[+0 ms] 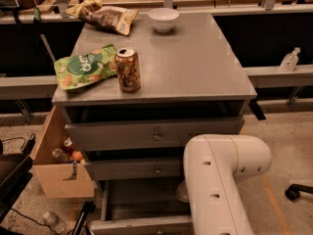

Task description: Open bottom drawer

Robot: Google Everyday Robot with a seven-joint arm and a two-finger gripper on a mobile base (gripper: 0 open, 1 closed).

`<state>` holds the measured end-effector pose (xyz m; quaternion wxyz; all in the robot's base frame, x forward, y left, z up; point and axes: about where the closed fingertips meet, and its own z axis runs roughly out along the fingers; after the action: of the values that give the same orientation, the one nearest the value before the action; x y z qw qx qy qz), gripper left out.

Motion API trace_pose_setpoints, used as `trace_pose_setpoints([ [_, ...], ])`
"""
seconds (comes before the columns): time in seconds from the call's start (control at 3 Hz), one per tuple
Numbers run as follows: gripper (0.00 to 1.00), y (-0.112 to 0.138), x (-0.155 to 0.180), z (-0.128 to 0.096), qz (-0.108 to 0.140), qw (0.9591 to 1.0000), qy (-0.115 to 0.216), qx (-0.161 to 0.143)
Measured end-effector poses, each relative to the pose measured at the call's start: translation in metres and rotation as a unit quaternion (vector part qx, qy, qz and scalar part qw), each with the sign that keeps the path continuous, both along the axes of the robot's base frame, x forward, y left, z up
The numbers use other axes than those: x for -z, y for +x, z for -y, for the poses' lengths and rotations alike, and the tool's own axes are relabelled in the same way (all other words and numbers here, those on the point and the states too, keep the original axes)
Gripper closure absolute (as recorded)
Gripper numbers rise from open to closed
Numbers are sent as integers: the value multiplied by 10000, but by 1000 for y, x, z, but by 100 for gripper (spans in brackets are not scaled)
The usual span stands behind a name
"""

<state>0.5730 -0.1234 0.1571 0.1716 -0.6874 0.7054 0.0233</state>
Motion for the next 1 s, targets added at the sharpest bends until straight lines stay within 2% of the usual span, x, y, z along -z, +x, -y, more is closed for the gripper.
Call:
trace_pose_setpoints([
  [0.33, 100, -8, 10, -3, -331, 9994, 34, 115],
  [0.67, 100, -46, 25, -19, -1086, 9940, 142, 46],
  [1.0, 100, -117, 27, -45, -2001, 9774, 677, -80],
])
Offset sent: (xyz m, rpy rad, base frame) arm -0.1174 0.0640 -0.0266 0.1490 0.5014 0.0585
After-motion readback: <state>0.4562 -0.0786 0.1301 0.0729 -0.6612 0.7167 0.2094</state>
